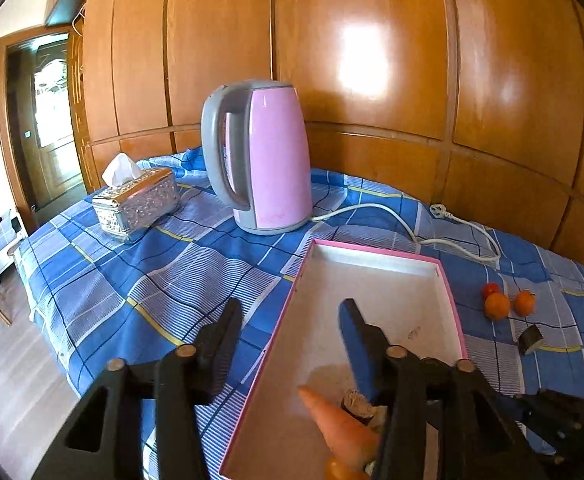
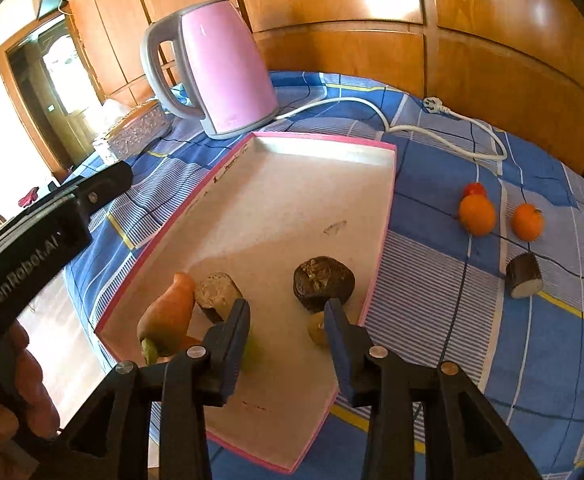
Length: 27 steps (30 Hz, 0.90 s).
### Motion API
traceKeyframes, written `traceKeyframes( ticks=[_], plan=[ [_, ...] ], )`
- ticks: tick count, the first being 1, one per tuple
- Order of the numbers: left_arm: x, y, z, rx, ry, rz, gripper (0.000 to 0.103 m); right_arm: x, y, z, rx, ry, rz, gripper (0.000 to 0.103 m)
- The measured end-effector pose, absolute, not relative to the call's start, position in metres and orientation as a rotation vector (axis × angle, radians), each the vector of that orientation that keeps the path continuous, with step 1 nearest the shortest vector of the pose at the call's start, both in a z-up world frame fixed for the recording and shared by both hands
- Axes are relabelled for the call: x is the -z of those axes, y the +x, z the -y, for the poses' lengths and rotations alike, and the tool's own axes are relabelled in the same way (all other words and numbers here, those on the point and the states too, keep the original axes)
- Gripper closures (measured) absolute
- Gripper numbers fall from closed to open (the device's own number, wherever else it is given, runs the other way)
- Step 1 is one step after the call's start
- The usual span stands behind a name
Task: Organize fruits
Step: 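Carry the green fruit and carrot over the pink tray and open both tools, then move the right tool toward the dark slice while the left tool moves toward an orange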
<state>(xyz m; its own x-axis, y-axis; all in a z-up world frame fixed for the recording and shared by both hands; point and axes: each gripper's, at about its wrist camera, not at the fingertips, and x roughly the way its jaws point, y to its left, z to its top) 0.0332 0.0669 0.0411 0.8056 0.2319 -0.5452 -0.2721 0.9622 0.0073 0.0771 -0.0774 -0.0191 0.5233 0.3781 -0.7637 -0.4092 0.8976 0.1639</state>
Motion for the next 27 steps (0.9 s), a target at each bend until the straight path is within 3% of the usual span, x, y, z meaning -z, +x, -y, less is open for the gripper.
traceKeyframes(
  ticks=[27],
  plan=[
    [-0.056, 0.015, -0.028, -0.17, -0.023, -0.532, 0.034, 0.014, 0.062, 0.109, -0.353, 0.023, -0.881, 0.064]
  ],
)
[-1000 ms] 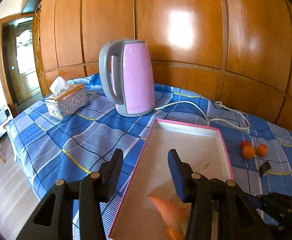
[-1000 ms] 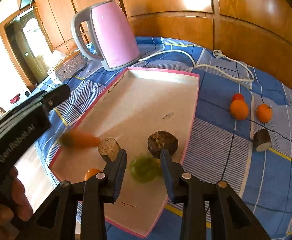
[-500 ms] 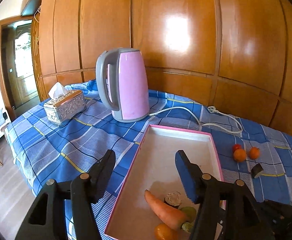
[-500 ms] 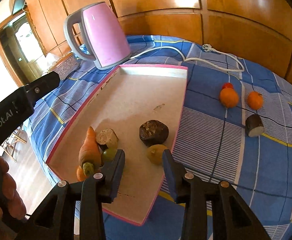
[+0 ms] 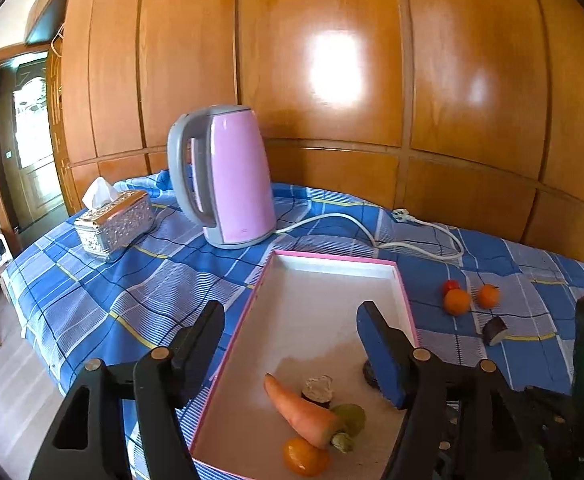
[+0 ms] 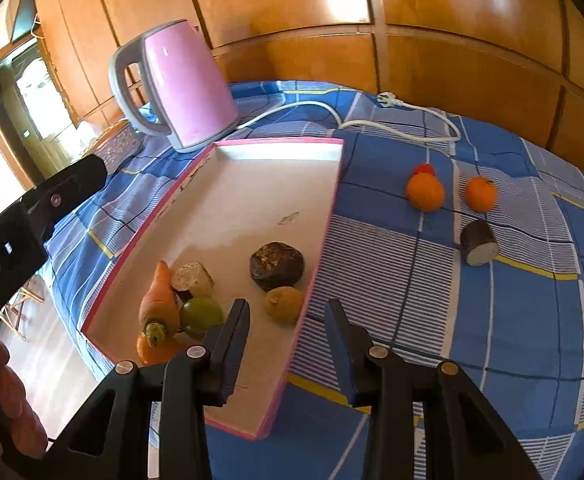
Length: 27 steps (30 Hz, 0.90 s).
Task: Organize fruits
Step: 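Move the right tool toward the dark slice while the left tool moves toward an orange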
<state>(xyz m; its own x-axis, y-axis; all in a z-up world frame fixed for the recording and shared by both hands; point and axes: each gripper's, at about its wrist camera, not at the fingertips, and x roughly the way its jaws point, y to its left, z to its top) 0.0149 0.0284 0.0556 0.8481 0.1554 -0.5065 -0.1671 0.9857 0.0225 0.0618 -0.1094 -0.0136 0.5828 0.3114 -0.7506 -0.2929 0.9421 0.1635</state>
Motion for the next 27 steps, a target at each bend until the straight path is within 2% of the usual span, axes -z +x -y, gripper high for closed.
traceKeyframes(
  ticks=[5, 27],
  plan=[
    [-0.056, 0.013, -0.02, -0.152, -0.004, -0.526, 0.031, 0.013, 0.061, 0.118, -0.324, 0.039, -0.872, 0.064],
    [-0.059, 0.007, -0.003, -0.118, 0.028, -0.522, 0.03, 0.009, 0.059, 0.138, -0.264, 0.084, -0.854, 0.064]
  ],
)
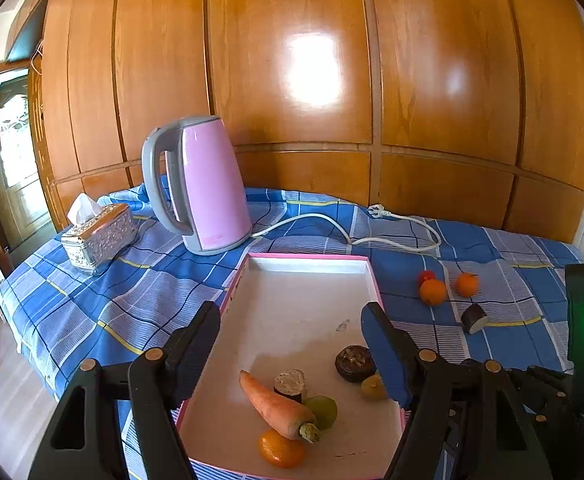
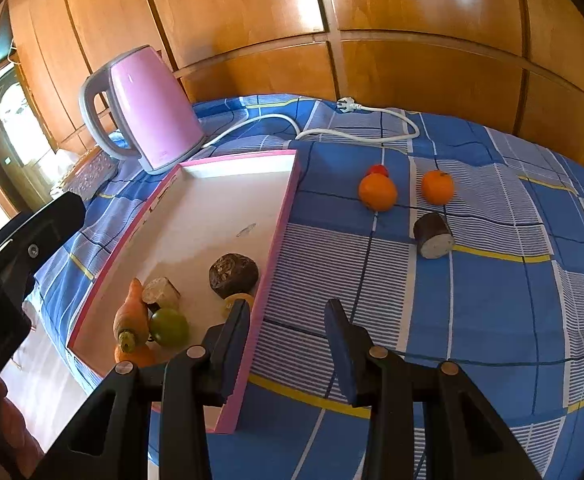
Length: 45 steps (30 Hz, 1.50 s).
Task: Organize fruits
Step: 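Move the right tool toward the dark slice while the left tool moves toward an orange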
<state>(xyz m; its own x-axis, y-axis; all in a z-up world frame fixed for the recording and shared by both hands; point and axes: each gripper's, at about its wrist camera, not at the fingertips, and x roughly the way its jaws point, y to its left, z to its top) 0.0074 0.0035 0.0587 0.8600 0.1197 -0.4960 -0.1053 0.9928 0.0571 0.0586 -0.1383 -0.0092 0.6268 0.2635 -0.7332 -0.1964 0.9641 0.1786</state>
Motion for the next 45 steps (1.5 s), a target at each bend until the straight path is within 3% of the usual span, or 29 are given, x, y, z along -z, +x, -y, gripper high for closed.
traceKeyframes(
  ticks=[45],
  plan=[
    [-0.042, 0.029, 0.069, 0.001, 0.185, -0.591, 0.03, 0.024, 0.07, 0.242, -0.066, 0.268, -0.859, 0.061]
  ],
)
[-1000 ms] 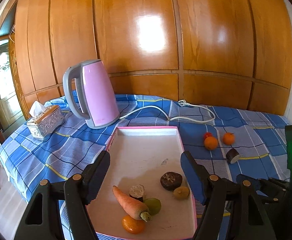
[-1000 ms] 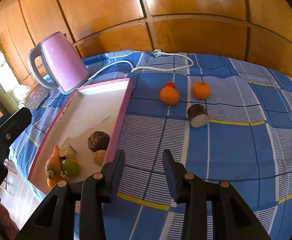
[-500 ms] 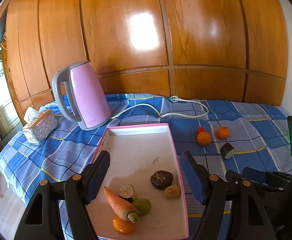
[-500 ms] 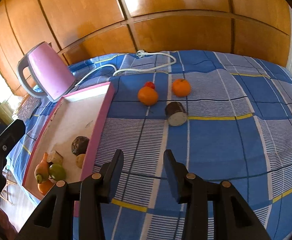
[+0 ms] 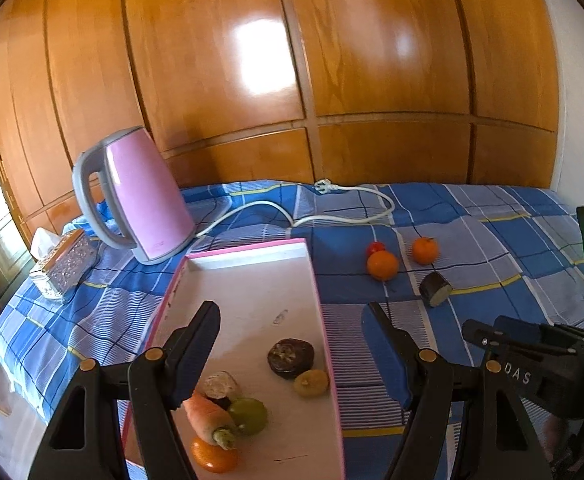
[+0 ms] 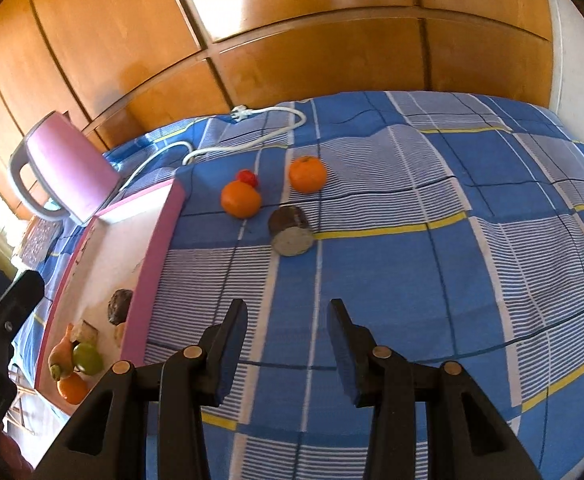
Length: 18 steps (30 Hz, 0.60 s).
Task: Organize fruits
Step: 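Move the right tool toward the dark slice while the left tool moves toward an orange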
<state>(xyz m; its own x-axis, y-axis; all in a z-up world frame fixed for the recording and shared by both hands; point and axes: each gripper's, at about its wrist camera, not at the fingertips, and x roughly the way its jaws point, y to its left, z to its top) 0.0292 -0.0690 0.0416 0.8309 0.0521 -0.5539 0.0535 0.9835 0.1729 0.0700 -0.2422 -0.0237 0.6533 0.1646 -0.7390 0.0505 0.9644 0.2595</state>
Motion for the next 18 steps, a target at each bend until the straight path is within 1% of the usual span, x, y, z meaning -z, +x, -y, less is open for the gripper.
traceKeyframes(
  ticks=[16, 17, 18],
  plan=[
    [-0.006, 0.066, 0.095, 0.097, 0.171, -0.719, 0.03, 0.039, 0.089, 0.274, -0.003, 0.29, -0.896, 0.061],
    [-0.005, 0.069, 0.095, 0.108, 0.16, -0.73, 0.032, 0.039, 0.091, 0.275, -0.004, 0.289, -0.897, 0.061],
    [-0.003, 0.073, 0.095, 0.121, 0.146, -0.743, 0.037, 0.04, 0.093, 0.275, -0.007, 0.288, -0.898, 0.061]
  ],
)
